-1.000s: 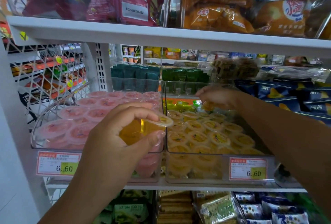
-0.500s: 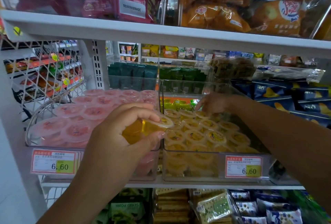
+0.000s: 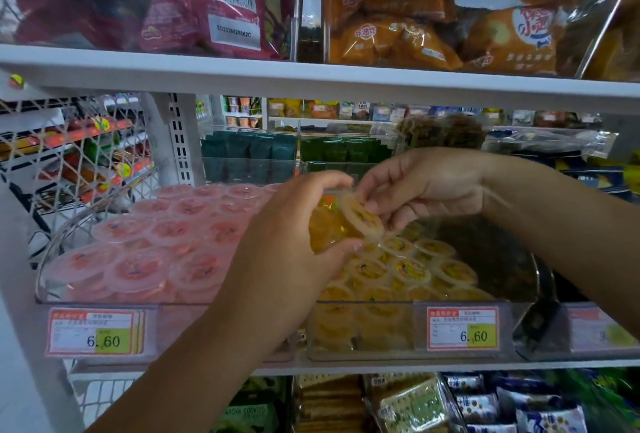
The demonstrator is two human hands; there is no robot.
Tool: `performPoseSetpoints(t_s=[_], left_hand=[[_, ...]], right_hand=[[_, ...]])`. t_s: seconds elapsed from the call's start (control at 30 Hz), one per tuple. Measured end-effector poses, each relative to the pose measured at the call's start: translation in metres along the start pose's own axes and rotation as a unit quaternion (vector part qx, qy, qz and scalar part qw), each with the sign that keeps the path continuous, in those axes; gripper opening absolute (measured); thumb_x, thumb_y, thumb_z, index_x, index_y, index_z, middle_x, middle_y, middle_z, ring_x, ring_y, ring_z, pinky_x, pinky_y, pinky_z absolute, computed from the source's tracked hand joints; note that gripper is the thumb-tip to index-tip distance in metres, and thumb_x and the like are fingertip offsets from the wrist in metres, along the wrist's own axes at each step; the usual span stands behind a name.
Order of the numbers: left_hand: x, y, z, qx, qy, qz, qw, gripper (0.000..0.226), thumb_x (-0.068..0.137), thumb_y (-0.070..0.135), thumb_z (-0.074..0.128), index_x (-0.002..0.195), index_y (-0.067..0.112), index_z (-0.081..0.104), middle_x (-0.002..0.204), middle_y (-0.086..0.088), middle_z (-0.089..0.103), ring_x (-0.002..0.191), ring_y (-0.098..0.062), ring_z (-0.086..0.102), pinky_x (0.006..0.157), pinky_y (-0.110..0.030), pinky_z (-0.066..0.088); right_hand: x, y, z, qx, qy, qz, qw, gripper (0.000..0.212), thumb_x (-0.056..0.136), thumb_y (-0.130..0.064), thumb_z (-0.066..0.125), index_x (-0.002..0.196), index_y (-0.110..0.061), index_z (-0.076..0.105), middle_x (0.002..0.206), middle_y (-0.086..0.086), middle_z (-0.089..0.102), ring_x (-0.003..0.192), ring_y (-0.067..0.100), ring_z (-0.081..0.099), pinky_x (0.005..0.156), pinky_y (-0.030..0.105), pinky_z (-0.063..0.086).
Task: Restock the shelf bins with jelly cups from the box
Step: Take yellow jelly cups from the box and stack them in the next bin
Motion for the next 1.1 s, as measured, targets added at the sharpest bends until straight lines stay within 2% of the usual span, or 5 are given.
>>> performPoseSetpoints(t_s=[0.13, 0.27, 0.63, 0.83, 1.1], left_hand=[[-0.004, -0.009, -0.002, -0.051, -0.016, -0.016, 0.998, 0.057, 0.085, 0.021, 0.067, 0.124, 0.055, 0.043, 0.128, 0.036, 0.036, 0.111, 0.024, 0.037, 0.074, -0.002, 0.038], [-0.012, -0.013, -0.001, -0.064, -0.061, -0.015, 0.996, 0.052, 0.093, 0.017, 0.060, 0.126, 0.053, 0.043, 0.129, 0.038, 0.040, 0.088, 0.023, 0.047, 0.070, 0.000, 0.039], [-0.009, -0.023, -0.010, -0.063, -0.050, -0.027, 0.996, 0.057, 0.086, 0.020, 0.069, 0.124, 0.056, 0.045, 0.122, 0.040, 0.051, 0.094, -0.010, 0.065, 0.081, -0.018, 0.049], [0.009, -0.037, -0.012, -0.139, -0.009, -0.090, 0.986, 0.071, 0.080, 0.022, 0.077, 0.132, 0.050, 0.039, 0.117, 0.027, 0.063, 0.105, -0.006, 0.065, 0.095, -0.042, 0.052], [0.051, -0.042, -0.006, -0.181, -0.006, -0.136, 0.974, 0.071, 0.083, 0.029, 0.074, 0.142, 0.036, 0.036, 0.114, 0.013, 0.065, 0.102, -0.012, 0.066, 0.093, -0.042, 0.053]], right_hand=[[0.016, 0.012, -0.082, -0.484, 0.233, 0.025, 0.843, 0.014, 0.093, -0.009, 0.057, 0.097, -0.018, 0.067, 0.099, 0.005, 0.069, 0.082, 0.014, 0.064, 0.076, 0.027, 0.049], [0.048, 0.054, -0.114, -0.602, 0.199, 0.119, 0.764, 0.021, 0.089, -0.017, 0.062, 0.108, -0.020, 0.070, 0.101, -0.002, 0.066, 0.089, 0.015, 0.060, 0.079, 0.028, 0.049], [0.064, 0.084, -0.113, -0.565, 0.154, 0.154, 0.796, 0.022, 0.091, -0.014, 0.062, 0.110, -0.022, 0.070, 0.120, 0.000, 0.060, 0.110, 0.018, 0.055, 0.092, 0.029, 0.046], [0.014, 0.009, -0.035, -0.262, 0.173, -0.098, 0.944, 0.034, 0.081, -0.005, 0.073, 0.101, -0.026, 0.055, 0.110, -0.005, 0.062, 0.099, 0.010, 0.065, 0.086, 0.032, 0.056], [0.010, -0.025, 0.034, -0.210, 0.211, -0.279, 0.913, 0.036, 0.079, -0.004, 0.074, 0.109, -0.012, 0.055, 0.104, 0.004, 0.064, 0.094, 0.022, 0.065, 0.080, 0.037, 0.057]])
Point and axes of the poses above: each hand's wrist, its own x-axis towards the middle knuckle, its own z-axis out of the palm, y = z × x, the point moved 6 cm from there along x, towards the middle knuckle
